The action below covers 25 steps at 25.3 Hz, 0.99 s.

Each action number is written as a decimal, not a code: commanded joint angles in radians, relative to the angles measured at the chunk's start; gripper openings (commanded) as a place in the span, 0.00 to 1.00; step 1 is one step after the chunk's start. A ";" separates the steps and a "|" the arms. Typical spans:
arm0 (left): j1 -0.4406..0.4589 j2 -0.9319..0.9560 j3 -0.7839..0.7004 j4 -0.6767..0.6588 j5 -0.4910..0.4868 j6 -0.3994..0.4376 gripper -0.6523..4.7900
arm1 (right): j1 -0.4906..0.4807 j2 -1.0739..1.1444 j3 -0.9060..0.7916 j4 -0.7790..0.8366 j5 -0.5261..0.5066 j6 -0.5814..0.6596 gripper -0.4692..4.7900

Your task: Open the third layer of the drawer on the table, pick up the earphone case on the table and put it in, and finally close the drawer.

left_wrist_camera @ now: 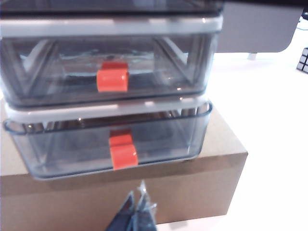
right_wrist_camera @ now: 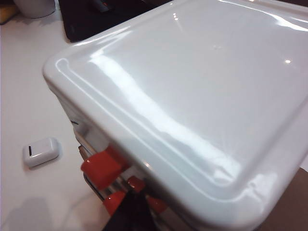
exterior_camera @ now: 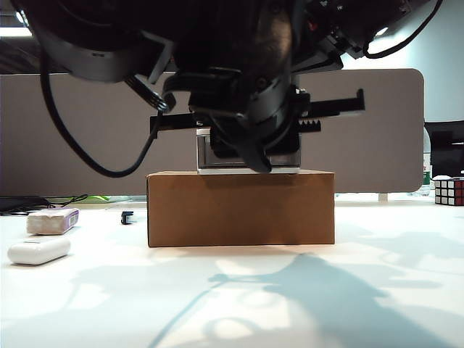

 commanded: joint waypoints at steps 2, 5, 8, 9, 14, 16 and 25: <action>0.011 -0.005 -0.013 0.006 -0.031 -0.017 0.18 | 0.001 -0.003 0.005 0.018 -0.002 0.000 0.08; 0.038 -0.005 -0.013 0.006 0.083 -0.072 0.48 | 0.001 -0.003 0.005 0.016 -0.002 0.000 0.08; 0.089 -0.001 -0.013 0.006 0.206 -0.138 0.50 | 0.001 -0.003 0.005 0.011 -0.002 0.000 0.08; 0.098 -0.001 -0.011 0.006 0.206 -0.138 0.50 | 0.001 -0.003 0.005 0.012 -0.002 0.000 0.08; 0.140 -0.001 -0.002 0.007 0.259 -0.138 0.50 | 0.001 -0.003 0.005 0.014 -0.002 -0.001 0.08; 0.153 -0.001 -0.002 0.007 0.288 -0.138 0.50 | 0.001 -0.003 0.005 0.022 -0.002 -0.001 0.08; 0.155 0.001 0.011 0.008 0.287 -0.138 0.44 | 0.001 -0.003 0.005 0.042 -0.002 -0.001 0.08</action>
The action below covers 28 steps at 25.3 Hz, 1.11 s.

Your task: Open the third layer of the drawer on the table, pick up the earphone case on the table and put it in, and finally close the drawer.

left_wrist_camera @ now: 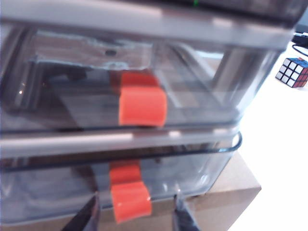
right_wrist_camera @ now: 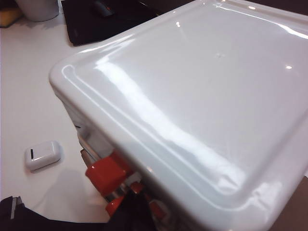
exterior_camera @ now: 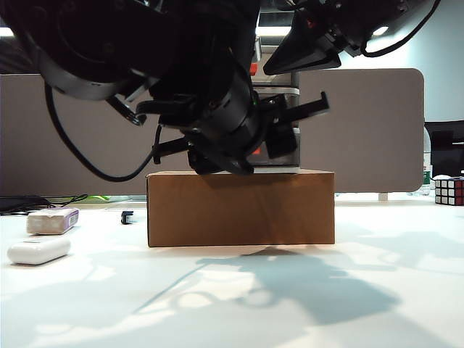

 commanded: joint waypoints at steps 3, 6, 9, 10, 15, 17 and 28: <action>0.005 0.007 0.010 0.007 0.002 0.001 0.44 | 0.000 -0.003 0.005 0.025 0.003 -0.001 0.08; 0.011 0.011 0.018 0.006 0.008 0.001 0.44 | 0.000 -0.003 0.005 0.025 0.003 -0.001 0.08; 0.011 0.012 0.018 0.007 0.000 0.001 0.34 | 0.000 -0.003 0.005 0.025 0.003 -0.001 0.08; 0.011 0.012 0.018 0.007 0.000 0.001 0.34 | 0.000 -0.003 0.005 0.025 0.002 -0.001 0.08; 0.011 0.018 0.030 0.008 0.000 0.005 0.34 | 0.000 -0.003 0.005 0.025 0.003 -0.001 0.08; 0.011 0.021 0.030 0.010 0.000 0.005 0.30 | 0.000 -0.003 0.005 0.025 0.003 -0.001 0.08; 0.002 0.023 0.029 0.008 -0.004 0.004 0.11 | 0.000 -0.002 0.005 0.026 0.004 -0.001 0.08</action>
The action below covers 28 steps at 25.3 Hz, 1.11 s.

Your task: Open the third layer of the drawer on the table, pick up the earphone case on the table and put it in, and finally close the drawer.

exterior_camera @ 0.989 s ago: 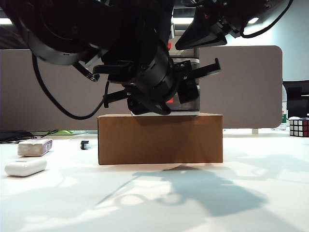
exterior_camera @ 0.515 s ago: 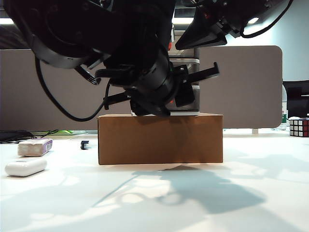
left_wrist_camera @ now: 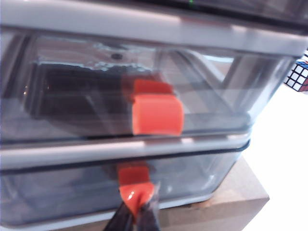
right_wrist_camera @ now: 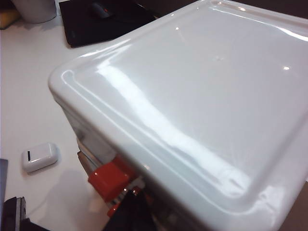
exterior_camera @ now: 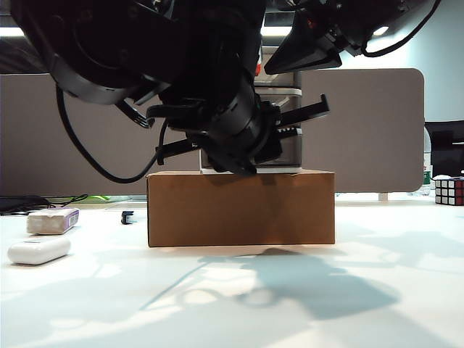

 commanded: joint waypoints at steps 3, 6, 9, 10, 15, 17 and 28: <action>-0.027 -0.002 0.003 0.006 -0.032 0.005 0.11 | 0.001 0.000 0.005 0.024 0.006 0.000 0.08; -0.081 -0.002 0.003 0.000 -0.079 0.005 0.11 | 0.001 0.016 0.006 0.035 0.006 0.004 0.08; -0.119 -0.003 0.003 -0.020 -0.116 0.005 0.11 | 0.001 0.023 0.006 0.039 0.006 0.005 0.08; -0.130 -0.003 0.003 -0.026 -0.127 0.004 0.11 | 0.001 0.023 0.006 0.039 0.006 0.008 0.08; -0.192 -0.003 0.001 -0.050 -0.164 0.000 0.11 | 0.001 0.024 0.006 0.041 0.006 0.008 0.08; -0.212 -0.003 0.001 -0.055 -0.186 0.000 0.11 | 0.001 0.024 0.006 0.040 0.006 0.008 0.08; -0.260 -0.053 -0.017 -0.165 -0.234 0.004 0.41 | 0.001 0.024 0.006 0.034 0.002 0.020 0.08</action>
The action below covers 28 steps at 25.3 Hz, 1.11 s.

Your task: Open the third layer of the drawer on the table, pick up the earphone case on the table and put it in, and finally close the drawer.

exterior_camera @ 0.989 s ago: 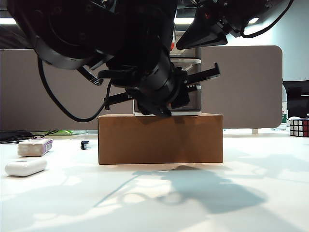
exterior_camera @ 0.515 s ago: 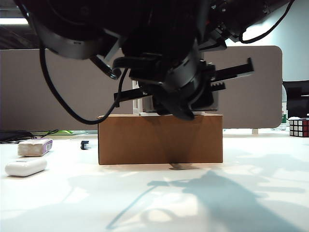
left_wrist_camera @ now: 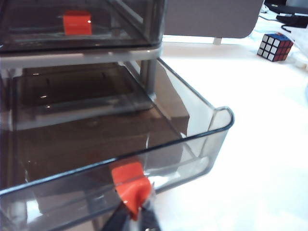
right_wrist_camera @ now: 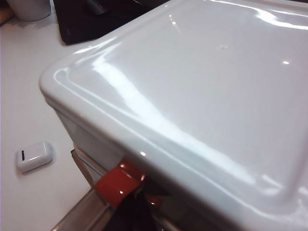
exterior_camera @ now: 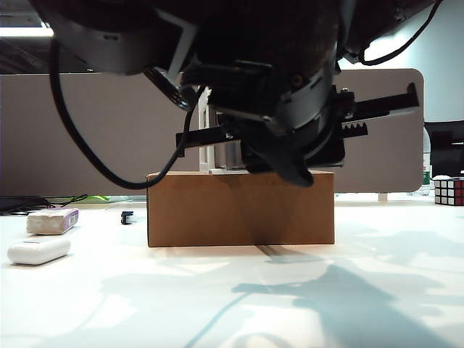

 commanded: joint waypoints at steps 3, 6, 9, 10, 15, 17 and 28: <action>-0.017 -0.163 -0.053 -0.238 0.003 -0.039 0.57 | 0.002 -0.003 0.006 0.012 -0.006 0.008 0.08; -0.019 -0.287 -0.076 -0.461 0.056 -0.129 0.57 | 0.002 -0.003 0.006 0.009 -0.021 0.015 0.08; -0.019 -0.424 -0.092 -0.748 0.070 -0.193 0.57 | 0.002 -0.005 0.006 -0.009 -0.027 0.015 0.08; -0.018 -0.466 -0.097 -0.837 0.063 -0.199 0.57 | 0.002 -0.005 0.006 -0.014 -0.028 0.015 0.08; 0.051 -0.700 -0.159 -1.182 0.085 -0.198 0.35 | 0.002 -0.006 0.006 -0.032 -0.054 0.019 0.08; 0.118 -0.764 -0.190 -1.185 0.176 -0.164 0.33 | 0.002 -0.006 0.007 -0.039 -0.056 0.019 0.08; 0.680 -0.846 -0.260 -1.095 0.848 0.218 0.34 | 0.002 -0.051 0.008 -0.069 -0.077 0.028 0.08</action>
